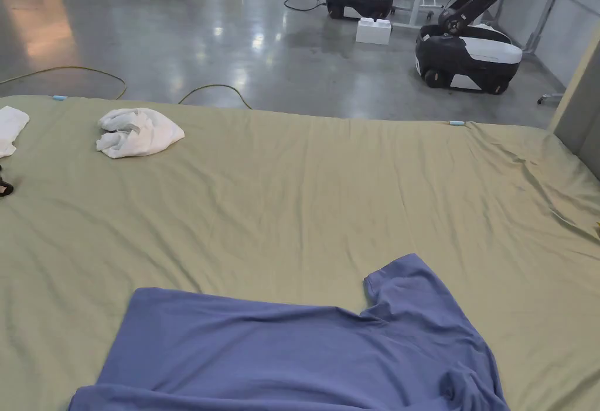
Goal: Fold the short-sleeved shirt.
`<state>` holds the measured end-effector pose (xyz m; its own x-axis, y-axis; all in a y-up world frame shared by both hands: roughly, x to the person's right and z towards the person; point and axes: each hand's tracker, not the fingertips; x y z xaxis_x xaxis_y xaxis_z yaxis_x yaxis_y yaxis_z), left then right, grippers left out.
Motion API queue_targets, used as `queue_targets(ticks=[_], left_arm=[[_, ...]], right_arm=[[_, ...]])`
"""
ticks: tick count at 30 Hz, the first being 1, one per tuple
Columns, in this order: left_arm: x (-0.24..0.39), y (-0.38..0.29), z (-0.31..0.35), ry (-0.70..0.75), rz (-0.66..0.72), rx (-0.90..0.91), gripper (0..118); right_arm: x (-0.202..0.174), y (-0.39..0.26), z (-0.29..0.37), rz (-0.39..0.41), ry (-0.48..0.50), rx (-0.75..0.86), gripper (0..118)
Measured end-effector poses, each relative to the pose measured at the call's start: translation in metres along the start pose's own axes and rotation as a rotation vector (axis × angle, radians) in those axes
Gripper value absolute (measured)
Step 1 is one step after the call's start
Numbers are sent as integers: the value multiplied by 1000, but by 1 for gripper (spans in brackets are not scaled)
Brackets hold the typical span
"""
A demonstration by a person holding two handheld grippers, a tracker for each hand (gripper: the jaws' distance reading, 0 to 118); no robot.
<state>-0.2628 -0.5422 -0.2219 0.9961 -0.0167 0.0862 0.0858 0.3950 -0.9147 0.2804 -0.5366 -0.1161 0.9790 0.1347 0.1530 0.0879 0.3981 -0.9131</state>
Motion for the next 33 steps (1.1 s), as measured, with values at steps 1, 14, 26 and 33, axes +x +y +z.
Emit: queue_targets(ticks=[1, 14, 26, 33], left_arm=[[1, 3, 0, 5, 1, -2, 7], [24, 54, 62, -60, 25, 325, 55], [87, 80, 107, 36, -84, 780, 4], [77, 109, 76, -36, 14, 677, 3]], right_arm=[[-1, 1, 0, -4, -2, 2, 12], [-10, 56, 70, -61, -34, 428, 86], [-69, 95, 94, -101, 37, 847, 2], [-78, 109, 86, -114, 36, 864, 0]])
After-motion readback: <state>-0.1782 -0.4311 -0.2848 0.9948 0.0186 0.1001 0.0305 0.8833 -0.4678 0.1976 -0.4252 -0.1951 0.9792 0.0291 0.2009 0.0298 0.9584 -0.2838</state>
